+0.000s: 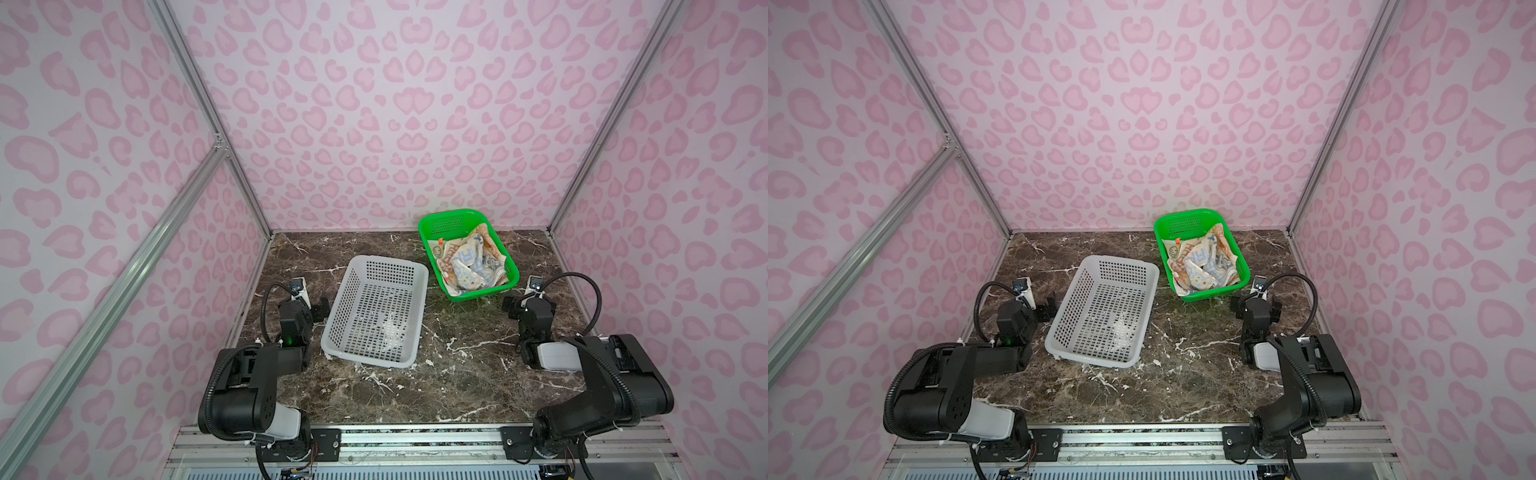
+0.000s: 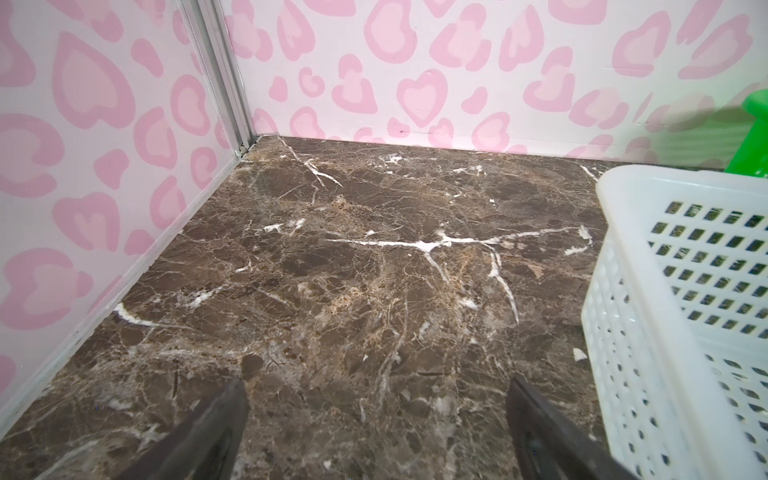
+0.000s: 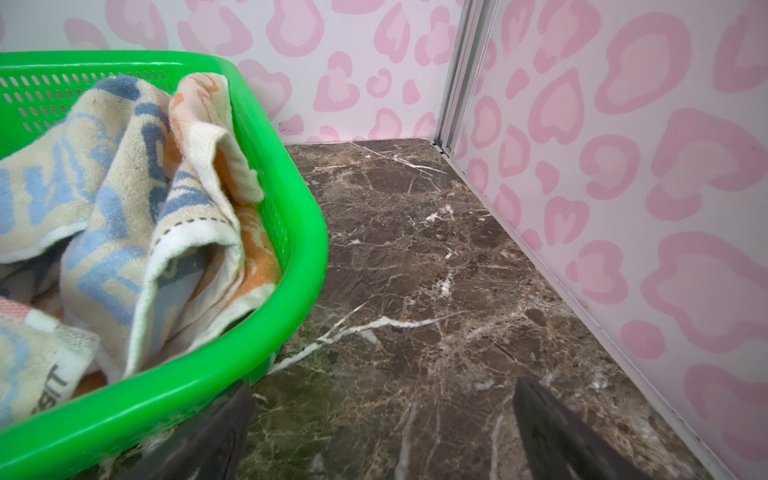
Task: Fold and stack the towels
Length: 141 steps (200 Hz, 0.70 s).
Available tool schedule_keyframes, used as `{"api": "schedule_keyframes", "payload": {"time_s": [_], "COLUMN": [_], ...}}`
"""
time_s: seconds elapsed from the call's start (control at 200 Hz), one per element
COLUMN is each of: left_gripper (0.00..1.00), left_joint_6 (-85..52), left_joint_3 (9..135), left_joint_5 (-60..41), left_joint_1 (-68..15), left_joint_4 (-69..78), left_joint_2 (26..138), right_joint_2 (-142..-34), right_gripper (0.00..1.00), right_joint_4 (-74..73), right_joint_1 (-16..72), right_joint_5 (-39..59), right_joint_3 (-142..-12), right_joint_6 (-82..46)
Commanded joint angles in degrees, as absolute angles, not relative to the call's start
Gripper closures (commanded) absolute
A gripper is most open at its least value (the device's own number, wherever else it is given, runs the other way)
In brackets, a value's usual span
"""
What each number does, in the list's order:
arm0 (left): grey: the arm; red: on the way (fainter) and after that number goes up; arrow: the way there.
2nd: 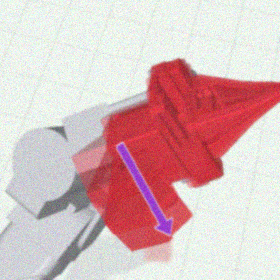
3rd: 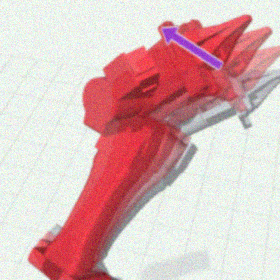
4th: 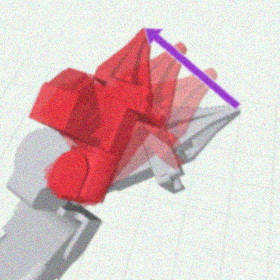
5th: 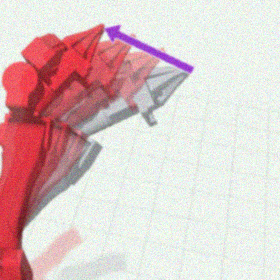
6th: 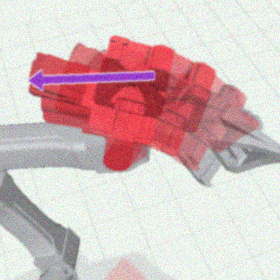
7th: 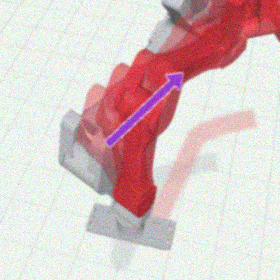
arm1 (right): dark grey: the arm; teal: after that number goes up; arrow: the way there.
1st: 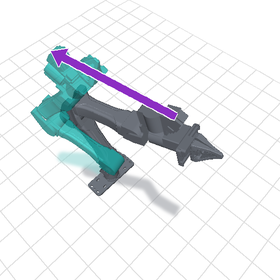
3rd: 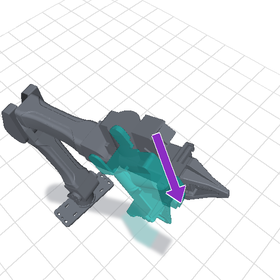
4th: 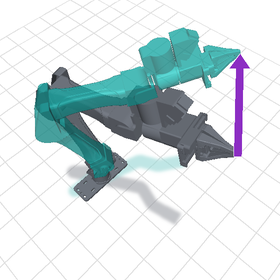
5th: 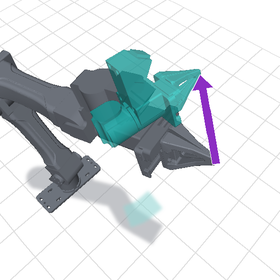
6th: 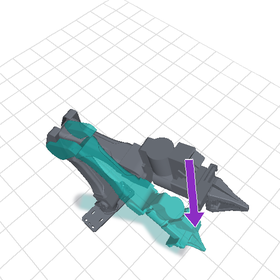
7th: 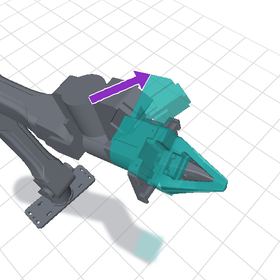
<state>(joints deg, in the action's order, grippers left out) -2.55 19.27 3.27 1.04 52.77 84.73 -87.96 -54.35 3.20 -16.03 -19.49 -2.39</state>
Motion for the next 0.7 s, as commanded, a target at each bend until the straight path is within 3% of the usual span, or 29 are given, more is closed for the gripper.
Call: {"api": "schedule_keyframes", "payload": {"time_s": [0.0, 0.205, 0.275, 0.455, 0.7], "left_gripper": [0.02, 0.02, 0.03, 0.03, 0.03], "left_joint_6": [-2.5, -2.8, -5.0, -6.1, -10.1], "left_joint_3": [19.4, 19.2, 21.9, 25.4, 29.1], "left_joint_5": [3.2, 4.4, 8.6, 8.1, 17.4], "left_joint_1": [1.0, 0.9, 1.2, 2.7, 2.8], "left_joint_4": [55.5, 56.1, 48.7, 36.6, 23.4], "left_joint_2": [84.6, 84.2, 81.7, 76.5, 67.4], "right_joint_2": [-88.1, -87.9, -86.9, -81.5, -72.3], "right_gripper": [0.0, 0.0, 0.0, 0.0, 0.0], "right_joint_4": [-55.4, -55.6, -55.9, -54.2, -15.6], "right_joint_1": [3.2, 3.3, 3.4, 4.4, 4.2], "right_joint_5": [-15.9, -16.3, -18.7, -22.8, -32.4], "right_joint_3": [-19.6, -19.4, -18.8, -17.4, -28.3], "right_joint_6": [-2.4, -2.2, -3.1, -3.1, -14.9]}}
